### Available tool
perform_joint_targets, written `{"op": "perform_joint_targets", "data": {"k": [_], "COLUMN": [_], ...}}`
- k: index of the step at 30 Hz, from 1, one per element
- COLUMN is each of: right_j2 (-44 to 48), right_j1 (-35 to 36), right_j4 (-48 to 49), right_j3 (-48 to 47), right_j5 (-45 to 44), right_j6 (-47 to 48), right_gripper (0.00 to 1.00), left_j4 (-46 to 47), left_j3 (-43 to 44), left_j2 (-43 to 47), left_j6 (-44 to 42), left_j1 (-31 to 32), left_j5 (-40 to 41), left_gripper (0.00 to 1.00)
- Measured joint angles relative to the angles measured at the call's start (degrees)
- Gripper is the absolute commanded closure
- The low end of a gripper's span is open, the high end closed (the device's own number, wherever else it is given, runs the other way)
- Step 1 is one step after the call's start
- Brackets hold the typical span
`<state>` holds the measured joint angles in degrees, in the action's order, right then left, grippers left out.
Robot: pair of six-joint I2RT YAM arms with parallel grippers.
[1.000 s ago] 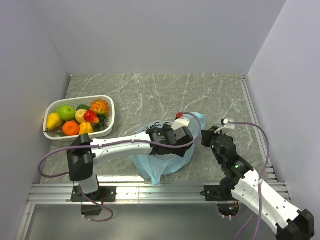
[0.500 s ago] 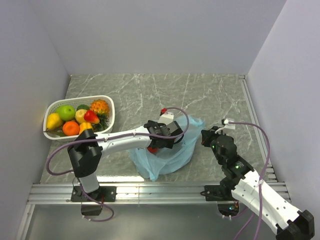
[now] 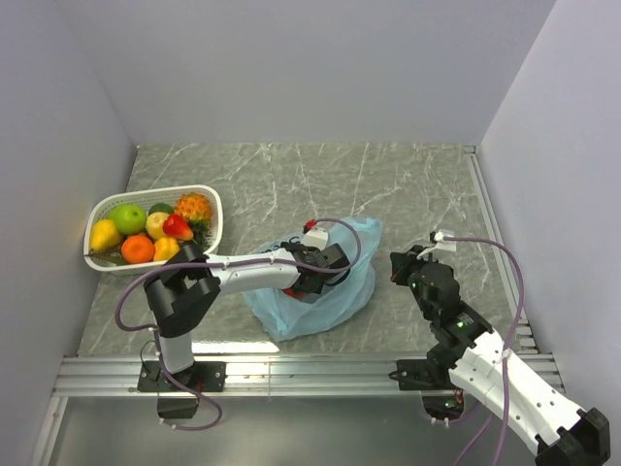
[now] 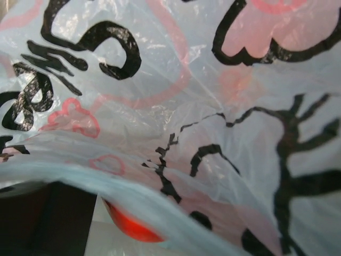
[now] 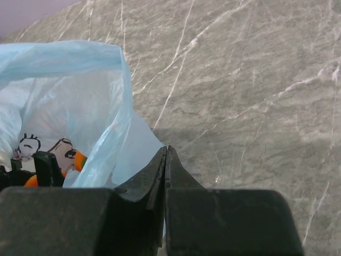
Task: Untie the knot of the plastic bag and take out the fruit
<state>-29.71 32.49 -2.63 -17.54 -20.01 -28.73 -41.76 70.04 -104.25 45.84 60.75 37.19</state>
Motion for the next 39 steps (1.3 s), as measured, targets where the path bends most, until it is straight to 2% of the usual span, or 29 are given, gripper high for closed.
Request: {"op": "perform_joint_targets", "data": {"k": [3, 4, 7, 15, 22, 25, 26, 29, 31, 32, 34, 39], "right_j2": [0.0, 0.1, 0.5, 0.0, 0.4, 1.3, 1.9, 3.7, 5.2, 6.0, 7.0, 6.9], "right_j1": [0.0, 0.0, 0.0, 0.0, 0.0, 0.0, 0.0, 0.0, 0.0, 0.0, 0.0, 0.0], "right_j4": [0.0, 0.0, 0.0, 0.0, -0.2, -1.1, -1.6, -2.9, -4.1, -4.7, -5.7, -6.2], "right_j3": [0.0, 0.0, 0.2, 0.3, 0.3, 0.3, 0.3, 0.3, 0.1, -0.2, -1.0, -3.5], "right_j5": [0.0, -0.1, -0.1, 0.0, -0.1, -0.1, 0.0, 0.2, 0.6, 1.1, 2.0, 3.9], "right_j6": [0.0, 0.0, 0.0, -0.2, -0.4, -0.8, -0.9, -1.3, -1.7, -1.7, -2.2, -3.4], "right_gripper": [1.0, 1.0, 1.0, 1.0, 1.0, 0.82, 0.69, 0.5, 0.45, 0.4, 0.36, 0.34], "left_j4": [0.3, 0.3, 0.3, 3.1, 6.7, 7.1, 7.0, 6.8, 6.8, 6.8, 6.9, 7.1], "left_j3": [0.0, 0.0, 0.0, 1.5, 4.0, 5.2, 5.5, 6.5, 7.2, 7.5, 7.7, 7.8], "left_j2": [-0.1, -0.1, 0.5, 10.6, 18.7, 19.8, 20.3, 22.5, 24.1, 25.1, 26.8, 31.8], "left_j6": [-0.1, -0.1, -0.1, -4.1, -7.5, -8.7, -9.0, -9.8, -10.2, -10.3, -10.4, -11.4], "left_j1": [0.2, 0.3, 0.8, 4.8, 4.9, 4.9, 4.9, 3.7, 1.5, -0.3, -3.3, -11.2], "left_j5": [0.3, 0.3, 0.1, -4.9, -9.4, -10.1, -10.1, -10.6, -11.5, -12.1, -12.9, -15.2], "left_gripper": [0.43, 0.53, 0.7, 0.73, 0.75, 0.75, 0.75, 0.75, 0.75, 0.75, 0.75, 0.75]}}
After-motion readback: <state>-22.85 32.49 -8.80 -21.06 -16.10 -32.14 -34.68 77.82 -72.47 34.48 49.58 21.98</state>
